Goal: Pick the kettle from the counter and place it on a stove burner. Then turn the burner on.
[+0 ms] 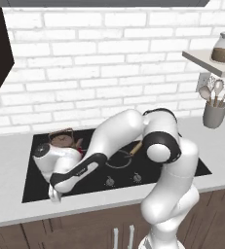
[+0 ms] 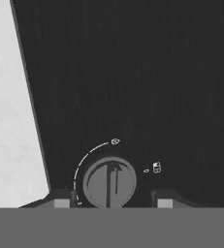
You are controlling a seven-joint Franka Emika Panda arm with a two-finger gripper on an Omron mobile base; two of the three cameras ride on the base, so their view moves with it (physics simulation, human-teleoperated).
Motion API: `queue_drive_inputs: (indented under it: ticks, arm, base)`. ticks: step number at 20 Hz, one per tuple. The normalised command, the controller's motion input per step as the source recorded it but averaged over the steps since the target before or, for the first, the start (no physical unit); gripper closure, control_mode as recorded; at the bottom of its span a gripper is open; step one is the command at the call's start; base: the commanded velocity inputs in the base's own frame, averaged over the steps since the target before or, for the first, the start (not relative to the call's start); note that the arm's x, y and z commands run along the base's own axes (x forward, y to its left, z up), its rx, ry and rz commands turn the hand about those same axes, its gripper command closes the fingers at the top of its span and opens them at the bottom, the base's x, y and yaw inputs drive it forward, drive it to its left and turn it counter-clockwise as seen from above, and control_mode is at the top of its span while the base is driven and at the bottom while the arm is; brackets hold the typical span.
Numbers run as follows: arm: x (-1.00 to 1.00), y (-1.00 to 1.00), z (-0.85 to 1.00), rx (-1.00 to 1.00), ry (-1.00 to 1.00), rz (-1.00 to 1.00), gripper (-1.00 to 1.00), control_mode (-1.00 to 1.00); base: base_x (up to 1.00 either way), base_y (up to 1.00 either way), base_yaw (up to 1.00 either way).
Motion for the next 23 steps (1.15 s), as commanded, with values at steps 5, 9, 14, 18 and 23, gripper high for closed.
queue_drive_inputs:
  ticks: [5, 9, 14, 18, 23]
  arm:
    - [0.0, 0.0, 0.87, 0.04, -0.16, 0.0, -1.0, -1.0]
    - [-0.15, -0.61, 0.75, 0.1, -0.13, 0.0, -1.0, -1.0]
    - [-0.45, -1.0, 0.29, 0.33, -0.24, 0.0, -1.0, -1.0]
    - [-0.51, -1.0, 0.19, 0.39, -0.2, -0.01, -1.0, -1.0]
    - [-0.37, -1.0, 0.13, 0.4, -0.2, -0.01, -1.0, -1.0]
  base:
    - [0.0, 0.0, 0.0]
    - [0.0, 0.0, 0.0]
    - [0.0, 0.0, 0.0]
    - [0.0, 0.0, 0.0]
    - [0.0, 0.0, 0.0]
